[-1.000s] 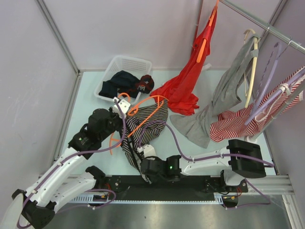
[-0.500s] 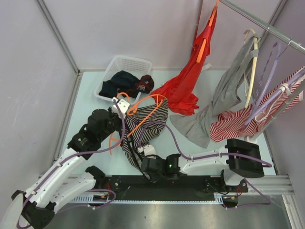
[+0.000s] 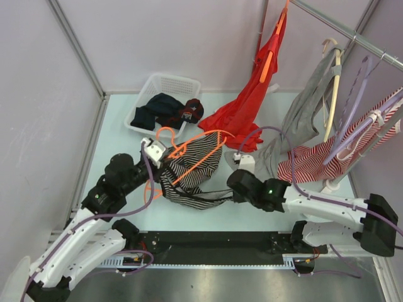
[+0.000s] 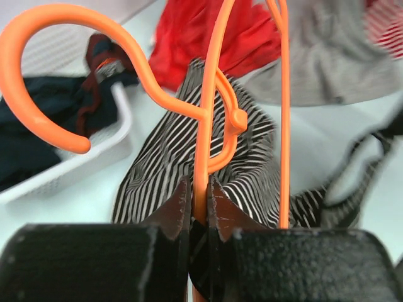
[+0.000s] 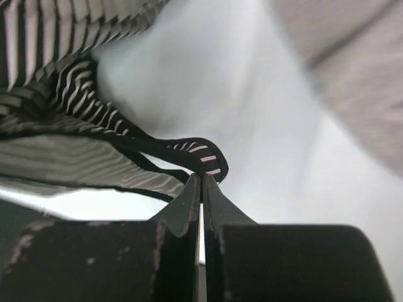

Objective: Place the tank top on the hanger

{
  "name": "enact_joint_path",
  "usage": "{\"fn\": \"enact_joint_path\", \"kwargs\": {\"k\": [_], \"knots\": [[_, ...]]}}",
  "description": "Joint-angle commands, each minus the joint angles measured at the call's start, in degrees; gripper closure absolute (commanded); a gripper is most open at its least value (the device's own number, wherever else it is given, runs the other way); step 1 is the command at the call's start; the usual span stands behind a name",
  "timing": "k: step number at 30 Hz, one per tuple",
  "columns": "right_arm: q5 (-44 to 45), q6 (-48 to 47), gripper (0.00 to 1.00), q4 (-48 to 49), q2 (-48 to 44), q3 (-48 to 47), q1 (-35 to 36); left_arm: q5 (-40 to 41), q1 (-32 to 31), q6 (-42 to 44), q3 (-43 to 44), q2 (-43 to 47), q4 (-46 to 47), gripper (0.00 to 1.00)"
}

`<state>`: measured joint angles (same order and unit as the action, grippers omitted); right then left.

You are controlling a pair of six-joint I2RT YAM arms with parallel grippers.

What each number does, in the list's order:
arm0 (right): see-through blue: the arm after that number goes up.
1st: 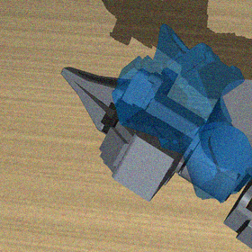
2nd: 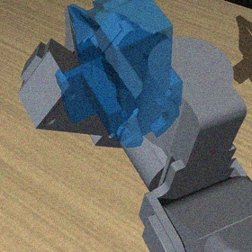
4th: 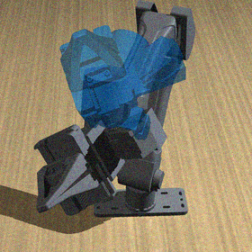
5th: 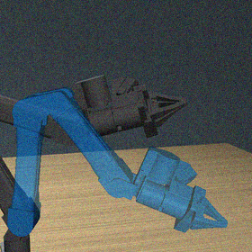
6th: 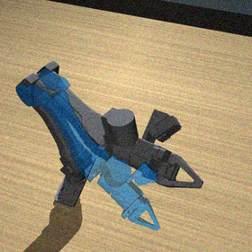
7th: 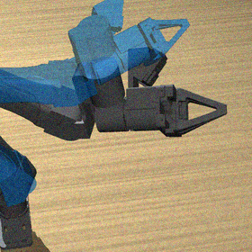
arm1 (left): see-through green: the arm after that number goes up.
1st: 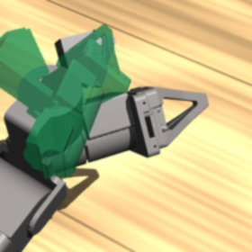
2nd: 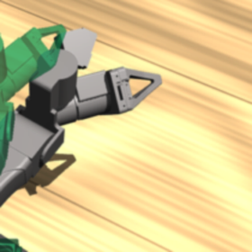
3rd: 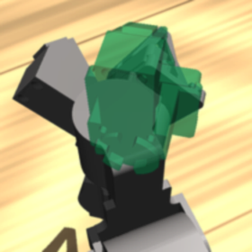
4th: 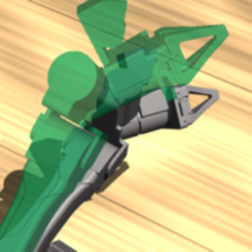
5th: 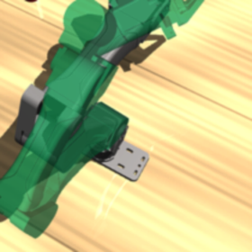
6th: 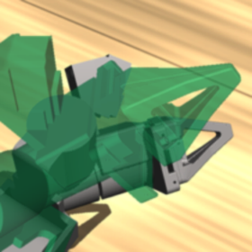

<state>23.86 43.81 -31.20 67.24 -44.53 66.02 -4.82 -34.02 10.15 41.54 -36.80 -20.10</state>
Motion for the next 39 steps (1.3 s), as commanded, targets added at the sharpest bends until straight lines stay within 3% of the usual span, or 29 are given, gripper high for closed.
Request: {"fn": "enact_joint_path", "kwargs": {"k": [1, 8, 16, 30, 39], "knots": [[7.9, -3.1, 1.0, -4.3, -5.4, 0.3, -4.8, -11.7, -0.2, 0.7, -1.8, 5.1, 6.6, 1.0], [11.6, -7.2, 1.0, -6.9, -8.7, -1.2, -11.6, -17.8, -0.3, 0.7, -2.3, 6.2, 7.6, 1.0], [16.6, -9.4, 1.0, -13.4, -13.6, -7.0, -12.3, -21.1, -0.4, 0.4, -2.2, 5.1, 8.1, 1.0], [20.8, -10.9, 1.0, -19.1, -18.4, -14.2, -12.4, -20.1, -2.7, 0.4, -2.4, 3.5, 8.0, 1.0], [17.6, -11.9, 1.0, -19.0, -19.7, -17.5, -12.5, -17.8, -4.0, 0.8, -2.2, 2.2, 7.4, 1.0]]}}
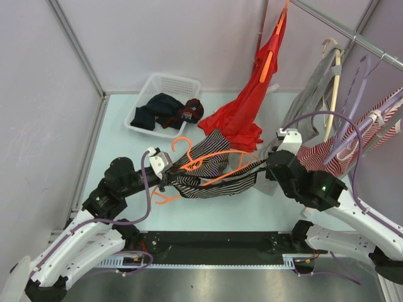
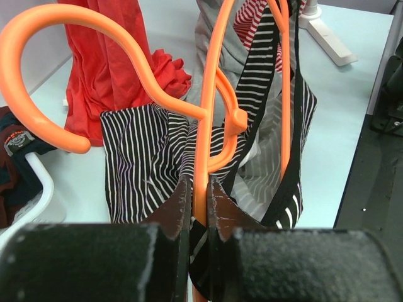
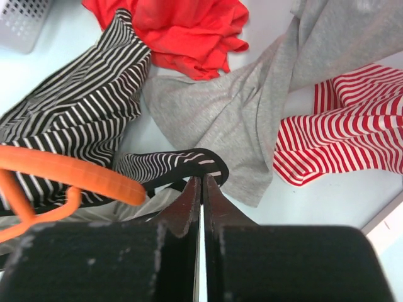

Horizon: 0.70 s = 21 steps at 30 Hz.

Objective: Place the tank top on the hanger

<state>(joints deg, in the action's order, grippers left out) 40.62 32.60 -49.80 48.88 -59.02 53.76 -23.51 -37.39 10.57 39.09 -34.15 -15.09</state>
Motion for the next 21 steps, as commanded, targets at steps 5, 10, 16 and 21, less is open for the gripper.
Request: {"fn": "enact_joint_path", "kwargs": {"k": [5, 10, 16, 21], "knots": [[0.2, -1.2, 1.0, -0.3, -1.4, -3.9, -0.3, 1.2, -1.2, 0.4, 0.2, -0.7, 2.2, 1.0], [-1.9, -1.7, 1.0, 0.5, -1.7, -4.8, -0.3, 1.3, -1.8, 0.4, 0.2, -1.5, 2.2, 1.0], [-4.5, -1.7, 1.0, 1.5, -1.7, -5.0, -0.2, 2.0, -2.3, 0.5, 0.1, -1.8, 2.2, 1.0], [-6.0, -1.9, 1.0, 1.4, -1.6, -5.2, -0.2, 2.1, -2.7, 0.6, 0.1, -2.0, 2.1, 1.0]]}}
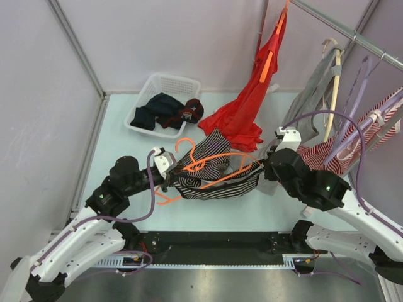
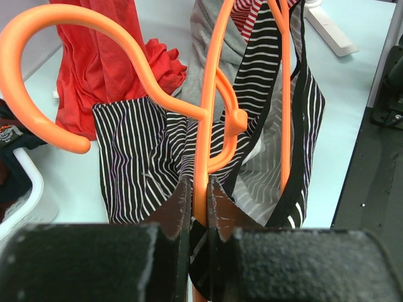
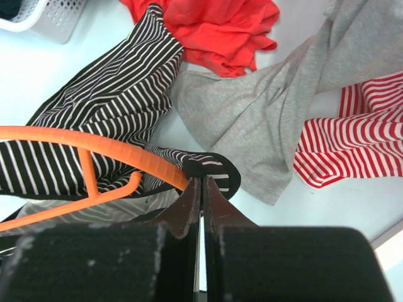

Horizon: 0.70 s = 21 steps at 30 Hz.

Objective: Place the tank top on the hanger

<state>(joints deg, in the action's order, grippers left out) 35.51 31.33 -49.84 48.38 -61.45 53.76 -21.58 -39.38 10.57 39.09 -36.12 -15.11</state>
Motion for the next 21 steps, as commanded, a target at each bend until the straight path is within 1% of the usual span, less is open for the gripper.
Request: {"fn": "enact_joint_path", "kwargs": {"k": [1, 8, 14, 21], "knots": [[-1.3, -0.6, 1.0, 1.5, -1.0, -2.9, -0.2, 0.2, -0.7, 0.6, 0.1, 0.0, 2.2, 1.0], [-5.0, -0.3, 1.0, 3.1, -0.9, -3.4, -0.1, 0.7, -1.1, 0.7, 0.1, -0.5, 2.1, 1.0], [-4.8, -0.3, 1.0, 3.9, 0.0, -3.9, 1.4, 0.8, -1.6, 0.5, 0.1, -0.7, 2.1, 1.0], [-5.7, -0.8, 1.0, 8.1, 3.1, -4.6, 3.5, 0.9, -1.8, 0.6, 0.1, -1.0, 2.0, 1.0]]}}
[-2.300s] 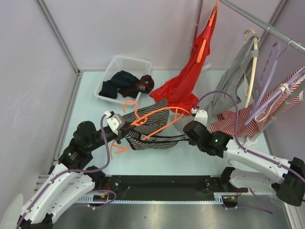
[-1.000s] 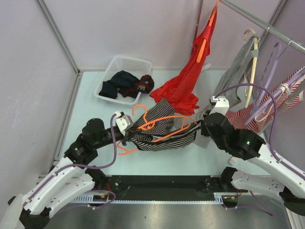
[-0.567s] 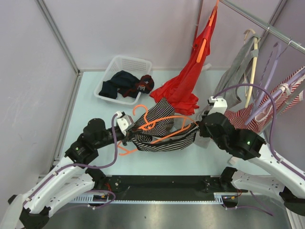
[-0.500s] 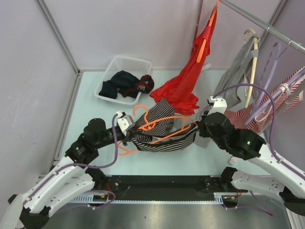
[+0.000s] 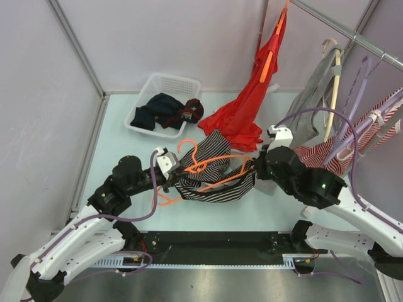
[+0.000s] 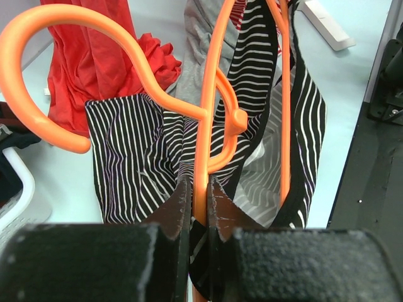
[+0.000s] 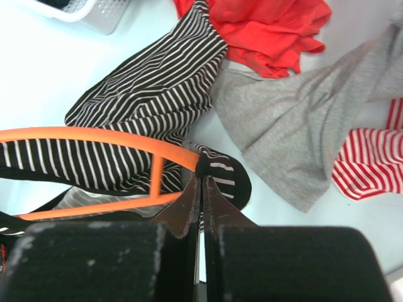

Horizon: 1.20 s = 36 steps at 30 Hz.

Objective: Place the tank top on the hanger

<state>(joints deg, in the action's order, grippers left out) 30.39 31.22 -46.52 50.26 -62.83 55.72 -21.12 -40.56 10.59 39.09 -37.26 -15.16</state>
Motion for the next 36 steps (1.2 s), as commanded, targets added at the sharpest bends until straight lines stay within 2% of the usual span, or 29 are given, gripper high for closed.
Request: {"fn": "enact_joint_path", "kwargs": {"k": [1, 22, 30, 36], "knots": [[-0.5, -0.8, 1.0, 5.2, 1.7, -3.8, 1.9, 0.5, -0.7, 0.7, 0.2, 0.3, 2.1, 1.0], [-3.7, -6.3, 1.0, 18.3, 16.9, -13.4, 10.8, 1.1, -1.1, 0.7, 0.3, 0.3, 2.1, 1.0], [-4.6, -6.2, 1.0, 18.2, 18.8, -14.3, 16.2, 1.5, -1.2, 0.4, 0.4, -0.5, 2.0, 1.0], [-5.9, -5.3, 1.0, 16.4, 17.5, -11.2, 19.8, 4.2, -1.1, 0.7, 0.3, 0.3, 1.9, 1.0]]}}
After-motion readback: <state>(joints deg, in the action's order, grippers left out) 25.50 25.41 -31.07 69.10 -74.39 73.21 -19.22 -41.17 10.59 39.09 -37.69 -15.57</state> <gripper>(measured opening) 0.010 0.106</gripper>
